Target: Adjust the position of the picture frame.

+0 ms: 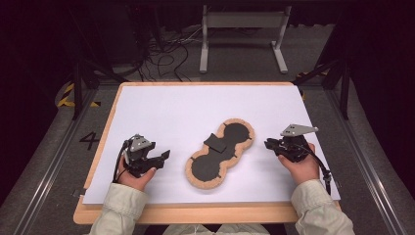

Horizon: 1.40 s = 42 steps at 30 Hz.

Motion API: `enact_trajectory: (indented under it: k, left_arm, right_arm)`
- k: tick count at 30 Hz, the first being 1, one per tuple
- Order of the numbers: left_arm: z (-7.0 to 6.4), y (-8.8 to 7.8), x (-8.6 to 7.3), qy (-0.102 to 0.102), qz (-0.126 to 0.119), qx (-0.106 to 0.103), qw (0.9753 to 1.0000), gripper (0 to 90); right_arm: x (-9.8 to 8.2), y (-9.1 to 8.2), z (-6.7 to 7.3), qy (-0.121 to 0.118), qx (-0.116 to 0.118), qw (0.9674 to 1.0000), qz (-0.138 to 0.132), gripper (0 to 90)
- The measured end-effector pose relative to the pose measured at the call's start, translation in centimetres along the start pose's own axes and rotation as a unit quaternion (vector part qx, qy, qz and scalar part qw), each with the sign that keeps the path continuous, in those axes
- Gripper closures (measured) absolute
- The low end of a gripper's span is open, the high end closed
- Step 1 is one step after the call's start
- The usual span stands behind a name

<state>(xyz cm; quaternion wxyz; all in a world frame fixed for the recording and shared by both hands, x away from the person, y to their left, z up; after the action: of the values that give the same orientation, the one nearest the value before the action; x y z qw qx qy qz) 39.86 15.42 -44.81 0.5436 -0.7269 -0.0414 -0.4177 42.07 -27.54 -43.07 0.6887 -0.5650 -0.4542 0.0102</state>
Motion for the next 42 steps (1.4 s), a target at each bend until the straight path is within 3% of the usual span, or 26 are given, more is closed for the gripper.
enact_trajectory:
  k: [11, 18, 20, 26, 32, 34, 39, 42]
  left_arm:
    - [-0.5, -0.2, 0.5, 0.01, 0.0, -0.016, 0.9998, 39.2]
    - [-3.0, -1.0, 1.2, 0.049, -0.005, -0.056, 0.9972, 47.2]
    - [-4.4, -1.2, 1.6, 0.07, -0.004, -0.07, 0.9951, 51.2]
    - [-7.1, -1.2, 2.4, 0.095, -0.001, -0.115, 0.9889, 54.3]
    - [-8.0, -0.7, 2.6, 0.109, 0.011, -0.123, 0.9863, 59.3]
    - [-8.2, -0.6, 2.7, 0.115, 0.018, -0.138, 0.9835, 66.8]
    - [-9.3, -0.4, 2.7, 0.155, 0.031, -0.157, 0.9748, 84.2]
    - [-9.5, -0.1, 2.8, 0.163, 0.04, -0.163, 0.9723, 89.9]
  right_arm:
    - [0.1, -0.5, 0.2, -0.004, 0.0, 1.0, 0.002, 84.0]
    - [0.2, -0.5, 0.2, -0.004, -0.001, 1.0, 0.002, 84.2]
    - [0.1, -0.6, 0.2, -0.003, 0.0, 1.0, 0.002, 84.2]
    - [-0.3, -1.0, 0.1, 0.002, -0.005, 1.0, 0.002, 83.7]
    - [-0.8, -1.3, 0.1, 0.005, -0.009, 0.9999, 0.006, 83.6]
    - [-1.0, -1.4, 0.1, 0.007, -0.009, 0.9999, 0.005, 83.7]
    - [-1.3, -1.6, 0.0, 0.011, -0.009, 0.9999, 0.005, 83.6]
    - [-1.5, -1.7, 0.0, 0.015, -0.008, 0.9998, 0.005, 83.6]
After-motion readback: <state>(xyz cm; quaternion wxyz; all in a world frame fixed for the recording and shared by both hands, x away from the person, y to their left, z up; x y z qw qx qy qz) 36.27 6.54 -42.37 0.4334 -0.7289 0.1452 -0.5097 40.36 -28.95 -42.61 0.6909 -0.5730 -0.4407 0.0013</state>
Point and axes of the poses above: each handheld gripper's, and its own axes: y roughly forward along the jaws, x roughly out of its top, z roughly to its left, the point moved 4 cm from there along y, roughly forward along the jaws, and after that the axes turned 13 degrees about z, right-handed, at the moved point
